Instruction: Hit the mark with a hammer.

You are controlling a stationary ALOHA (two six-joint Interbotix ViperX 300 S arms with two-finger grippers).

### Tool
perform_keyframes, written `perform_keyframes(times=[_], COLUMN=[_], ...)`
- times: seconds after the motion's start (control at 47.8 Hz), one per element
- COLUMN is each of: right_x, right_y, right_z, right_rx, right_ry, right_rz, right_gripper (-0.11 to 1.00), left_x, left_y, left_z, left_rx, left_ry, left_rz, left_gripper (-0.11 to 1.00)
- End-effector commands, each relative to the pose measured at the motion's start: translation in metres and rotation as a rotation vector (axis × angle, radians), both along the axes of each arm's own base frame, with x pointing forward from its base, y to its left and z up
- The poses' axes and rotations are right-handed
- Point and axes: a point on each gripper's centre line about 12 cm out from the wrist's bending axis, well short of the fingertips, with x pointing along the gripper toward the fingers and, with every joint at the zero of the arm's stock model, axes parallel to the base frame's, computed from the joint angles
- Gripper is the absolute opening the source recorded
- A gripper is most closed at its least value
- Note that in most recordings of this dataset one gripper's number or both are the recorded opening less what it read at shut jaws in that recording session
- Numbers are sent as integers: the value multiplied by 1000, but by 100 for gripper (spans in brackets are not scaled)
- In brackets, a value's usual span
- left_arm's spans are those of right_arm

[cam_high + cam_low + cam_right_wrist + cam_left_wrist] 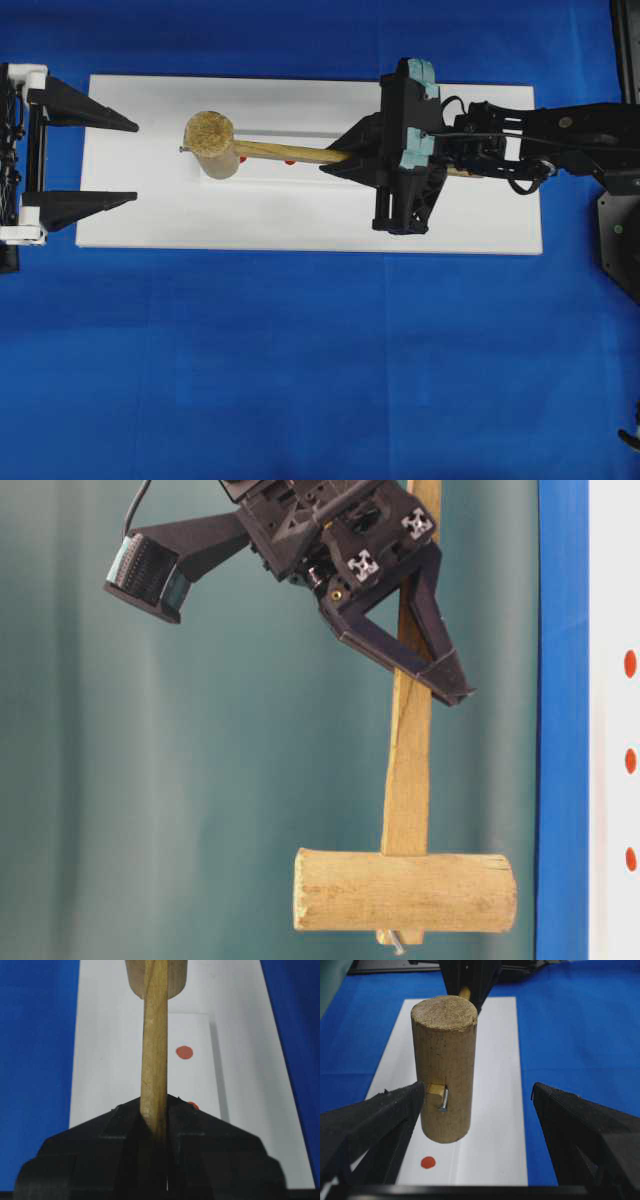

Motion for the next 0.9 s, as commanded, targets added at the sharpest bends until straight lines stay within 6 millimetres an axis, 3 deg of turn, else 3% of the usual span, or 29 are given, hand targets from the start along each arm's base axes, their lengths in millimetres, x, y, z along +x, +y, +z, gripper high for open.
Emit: perform_keyframes(times=[0.0, 0.293, 0.67, 0.879], right_x=[7, 7, 7, 6], right_y=[0, 1, 1, 1], right_z=[18, 19, 17, 17], right_rx=[-12, -12, -13, -12], right_ry=[-57, -61, -55, -58], right_rz=[2, 5, 6, 4], right_gripper=[2, 2, 2, 2], left_x=[3, 21, 74, 94], left_y=[2, 14, 16, 18], left_z=[4, -6, -8, -8], left_rx=[-11, -161, -129, -125], left_ry=[-15, 3, 22, 33], left_rz=[9, 85, 64, 66], left_gripper=[87, 93, 93, 93])
